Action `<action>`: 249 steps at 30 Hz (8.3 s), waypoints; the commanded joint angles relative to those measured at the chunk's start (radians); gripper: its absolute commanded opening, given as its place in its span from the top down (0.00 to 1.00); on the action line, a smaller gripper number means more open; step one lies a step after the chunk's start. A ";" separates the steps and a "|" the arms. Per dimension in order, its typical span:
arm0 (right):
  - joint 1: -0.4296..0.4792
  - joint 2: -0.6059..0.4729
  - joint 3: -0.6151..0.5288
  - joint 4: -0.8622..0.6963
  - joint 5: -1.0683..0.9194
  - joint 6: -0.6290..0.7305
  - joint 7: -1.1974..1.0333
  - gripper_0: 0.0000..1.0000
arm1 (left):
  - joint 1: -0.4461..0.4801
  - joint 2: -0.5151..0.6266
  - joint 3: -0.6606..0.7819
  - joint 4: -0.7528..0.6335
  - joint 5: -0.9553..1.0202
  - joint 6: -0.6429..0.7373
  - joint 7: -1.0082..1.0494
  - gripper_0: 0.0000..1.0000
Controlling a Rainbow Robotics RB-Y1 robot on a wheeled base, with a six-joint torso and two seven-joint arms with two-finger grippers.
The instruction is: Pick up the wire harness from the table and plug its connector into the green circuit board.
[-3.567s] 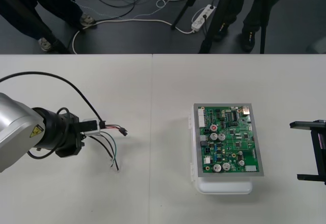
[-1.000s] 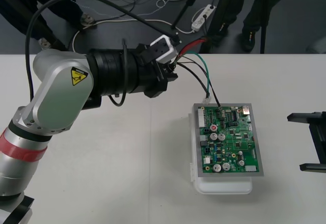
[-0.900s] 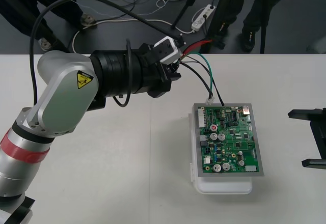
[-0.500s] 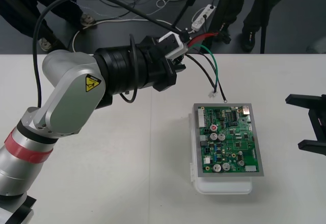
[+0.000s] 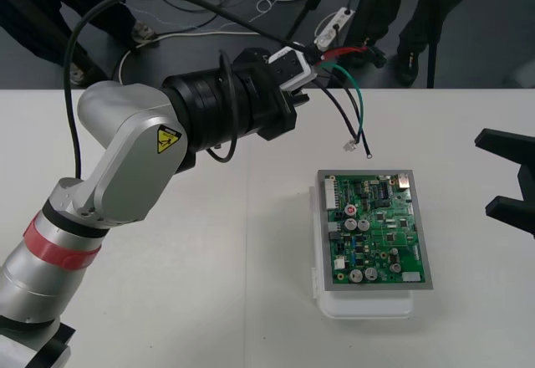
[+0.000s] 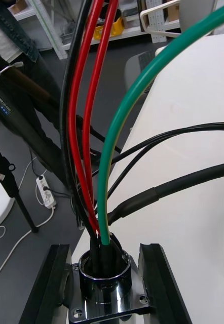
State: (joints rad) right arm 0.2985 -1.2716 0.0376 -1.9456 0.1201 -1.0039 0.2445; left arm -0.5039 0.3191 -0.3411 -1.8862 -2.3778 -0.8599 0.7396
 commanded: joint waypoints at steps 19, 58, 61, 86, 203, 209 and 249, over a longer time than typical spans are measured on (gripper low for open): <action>0.140 0.052 -0.188 -0.486 -0.023 0.685 -0.114 0.00 | -0.045 -0.104 0.059 0.038 -0.011 0.065 -0.014 1.00; -0.277 0.058 0.134 -0.644 -0.062 1.369 -0.109 0.00 | -0.045 -0.157 0.063 0.038 0.028 0.065 0.064 1.00; -0.303 0.061 0.153 -0.627 -0.062 1.369 -0.108 0.00 | -0.045 -0.158 0.063 0.038 0.041 0.065 0.070 1.00; -0.472 0.060 0.249 -0.513 -0.066 1.369 -0.102 0.00 | -0.044 -0.157 0.063 0.038 0.065 0.065 0.096 1.00; -0.533 0.081 0.249 -0.503 -0.091 1.377 0.068 0.96 | -0.044 -0.157 0.060 0.038 0.075 0.074 0.106 1.00; -0.530 0.081 0.251 -0.504 -0.092 1.377 0.070 1.00 | -0.044 -0.157 0.060 0.039 0.077 0.074 0.106 1.00; -0.527 0.081 0.249 -0.461 -0.091 1.283 0.062 1.00 | -0.041 -0.126 0.065 0.038 0.160 0.088 0.127 0.00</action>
State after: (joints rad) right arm -0.2325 -1.2013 0.3205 -2.4131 0.0357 0.3189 0.2695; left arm -0.5041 0.1950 -0.3029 -1.8353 -2.2668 -0.8290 0.7809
